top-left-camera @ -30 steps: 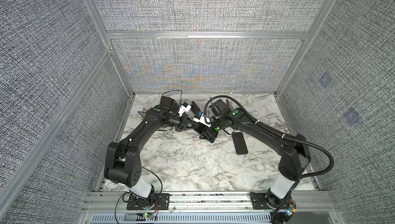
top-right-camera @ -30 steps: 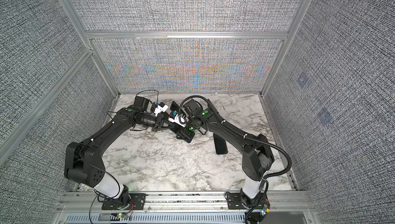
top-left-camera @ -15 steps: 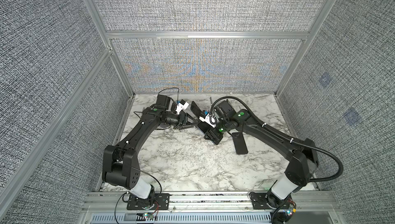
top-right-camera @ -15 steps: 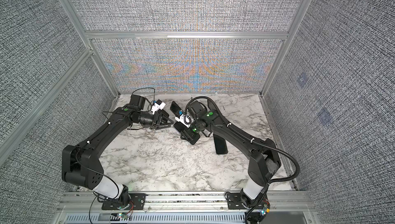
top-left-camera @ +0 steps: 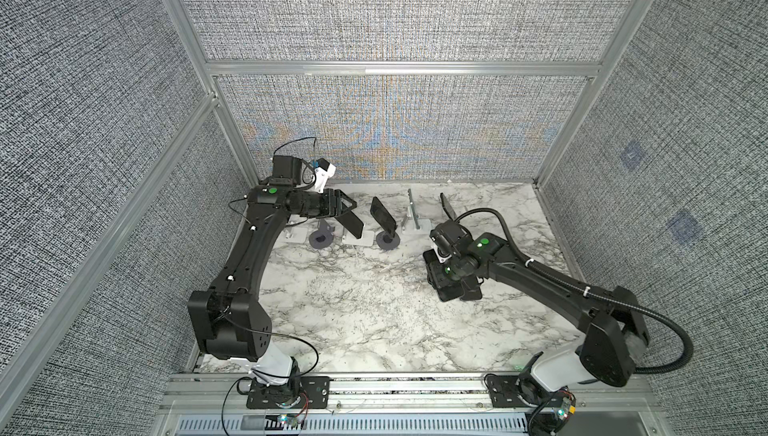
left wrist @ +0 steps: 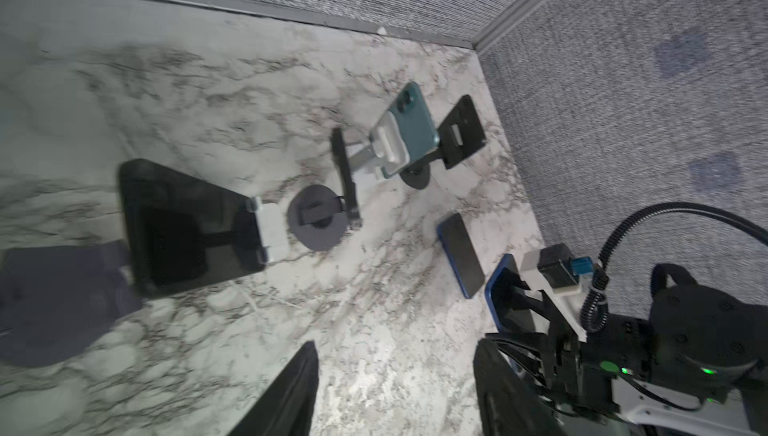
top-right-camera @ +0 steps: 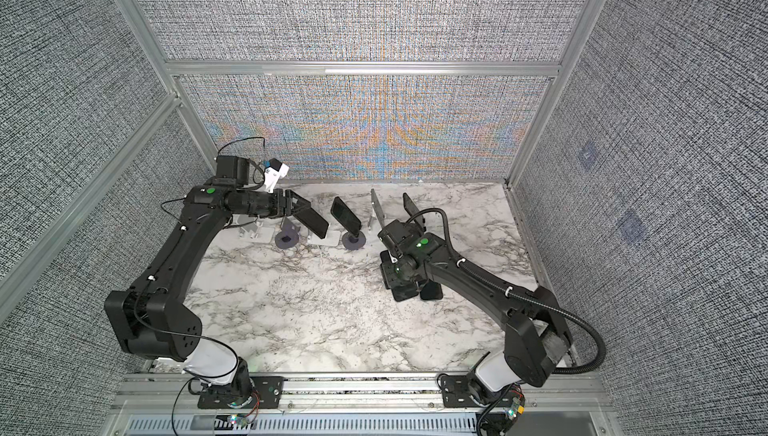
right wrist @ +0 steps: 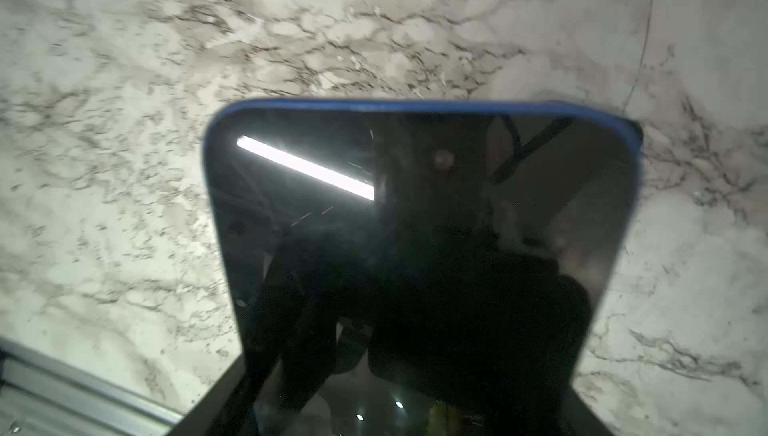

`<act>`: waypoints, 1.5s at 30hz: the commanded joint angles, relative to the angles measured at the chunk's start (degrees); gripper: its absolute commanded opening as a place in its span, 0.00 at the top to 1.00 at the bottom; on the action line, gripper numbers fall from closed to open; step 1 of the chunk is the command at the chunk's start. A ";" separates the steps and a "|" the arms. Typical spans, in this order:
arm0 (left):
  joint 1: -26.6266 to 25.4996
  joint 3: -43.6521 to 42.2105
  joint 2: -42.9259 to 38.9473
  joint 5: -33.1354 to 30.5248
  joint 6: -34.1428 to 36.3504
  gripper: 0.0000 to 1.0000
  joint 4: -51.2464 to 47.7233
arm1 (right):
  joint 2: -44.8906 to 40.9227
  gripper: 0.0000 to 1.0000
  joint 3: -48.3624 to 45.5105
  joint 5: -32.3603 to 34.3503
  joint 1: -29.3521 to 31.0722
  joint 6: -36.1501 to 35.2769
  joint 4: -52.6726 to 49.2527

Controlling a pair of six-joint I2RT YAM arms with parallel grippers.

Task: Remove the phone from the phone stand
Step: 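Open the left gripper and draw it back while the right gripper holds the phone, then lower the phone with the right gripper flat beside the first phone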

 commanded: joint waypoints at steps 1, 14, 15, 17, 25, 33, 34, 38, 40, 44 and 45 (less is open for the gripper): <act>1.11 -4.92 -2.75 -6.51 2.00 0.39 5.04 | 1.41 0.60 -1.76 3.66 -0.08 4.21 4.71; 2.19 -12.50 -5.95 -11.72 2.96 0.39 10.79 | 9.09 0.60 -6.92 -0.36 -3.83 2.99 17.60; 2.16 -12.50 -5.64 -11.64 2.95 0.39 10.70 | 9.56 0.60 -6.59 -0.38 -3.87 3.22 17.49; 2.13 -12.50 -5.37 -11.75 3.00 0.39 10.71 | 10.65 0.58 -5.92 -0.37 -4.10 3.87 16.51; 2.89 -12.41 -5.17 -6.77 1.20 0.39 11.79 | 13.33 0.53 -6.17 -0.90 -4.64 5.09 16.60; 3.57 -13.20 -4.97 -5.74 1.80 0.39 13.05 | 14.81 0.45 -6.77 -0.73 -4.91 5.32 17.90; 3.62 -13.21 -4.92 -5.65 1.90 0.39 12.99 | 14.95 0.45 -7.03 -0.65 -4.96 5.34 18.03; 3.71 -13.24 -4.94 -5.12 2.36 0.39 13.14 | 15.25 0.38 -7.26 -0.52 -5.23 5.27 18.53; 3.76 -13.29 -4.89 -4.94 2.51 0.39 13.27 | 15.51 0.34 -7.26 -0.57 -5.27 5.14 18.32; 3.76 -13.38 -4.78 -4.55 2.78 0.39 13.36 | 15.72 0.28 -7.59 -0.65 -5.31 5.18 18.31; 3.81 -13.38 -4.73 -4.46 2.78 0.39 13.39 | 15.84 0.27 -7.73 -0.72 -5.27 5.23 18.35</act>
